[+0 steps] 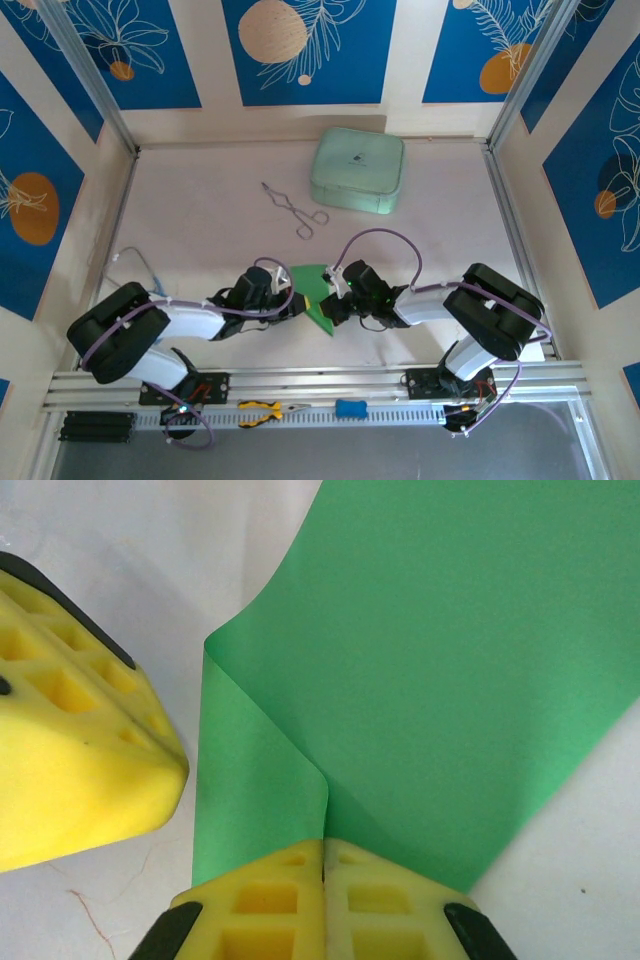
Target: Fold a paper plane with a square sheet of paper (pick it up from the middle)
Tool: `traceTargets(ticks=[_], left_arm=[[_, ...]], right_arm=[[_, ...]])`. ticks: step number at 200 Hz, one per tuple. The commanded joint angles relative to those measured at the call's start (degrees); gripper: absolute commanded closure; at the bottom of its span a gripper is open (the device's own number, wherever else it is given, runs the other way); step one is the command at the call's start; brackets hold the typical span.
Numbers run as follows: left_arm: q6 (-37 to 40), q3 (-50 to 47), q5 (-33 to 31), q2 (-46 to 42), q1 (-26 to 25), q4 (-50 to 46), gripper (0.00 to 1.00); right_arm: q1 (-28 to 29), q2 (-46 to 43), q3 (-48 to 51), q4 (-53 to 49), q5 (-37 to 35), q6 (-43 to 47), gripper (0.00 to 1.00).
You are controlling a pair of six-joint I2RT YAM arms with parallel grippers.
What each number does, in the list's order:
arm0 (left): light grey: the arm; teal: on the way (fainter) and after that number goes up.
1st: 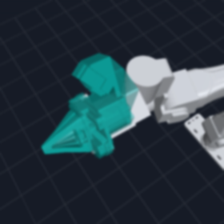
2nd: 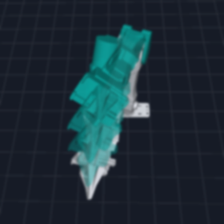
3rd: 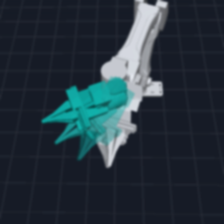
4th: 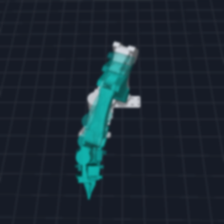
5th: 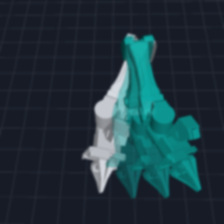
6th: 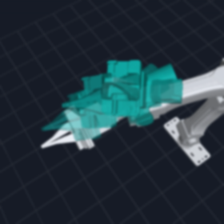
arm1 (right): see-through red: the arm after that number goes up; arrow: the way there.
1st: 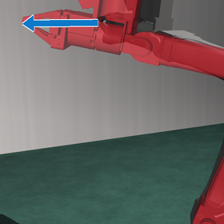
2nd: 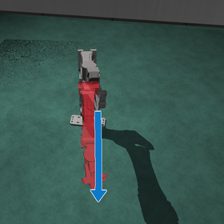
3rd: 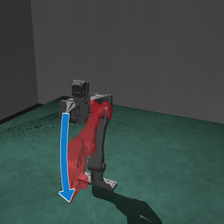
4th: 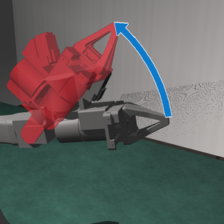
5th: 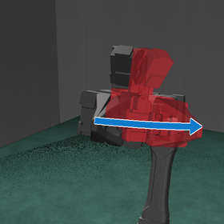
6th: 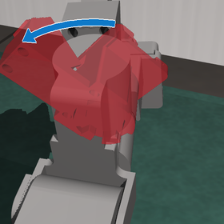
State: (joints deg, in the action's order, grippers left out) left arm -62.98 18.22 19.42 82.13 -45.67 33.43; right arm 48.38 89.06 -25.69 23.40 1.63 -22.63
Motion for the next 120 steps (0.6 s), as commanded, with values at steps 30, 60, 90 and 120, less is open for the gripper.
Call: traceTargets(ticks=[30,60,90,120], left_arm=[[-1.25,-1.08,-0.80,1.71,-0.55,5.82,1.00],[-1.40,-0.99,-0.78,3.12,-0.52,6.19,1.00],[-1.39,-1.17,-1.37,4.47,-0.48,5.91,1.00],[-1.06,-1.16,-1.56,5.47,-0.54,5.39,1.00]], right_arm=[[-0.22,0.25,1.38,-1.97,-1.91,-0.46,0.96],[-0.22,0.33,1.43,-2.08,-1.80,-0.37,0.96],[-0.30,0.24,1.38,-2.06,-1.74,-0.47,0.96],[-0.31,0.24,1.35,-2.04,-1.72,-0.46,0.96]])
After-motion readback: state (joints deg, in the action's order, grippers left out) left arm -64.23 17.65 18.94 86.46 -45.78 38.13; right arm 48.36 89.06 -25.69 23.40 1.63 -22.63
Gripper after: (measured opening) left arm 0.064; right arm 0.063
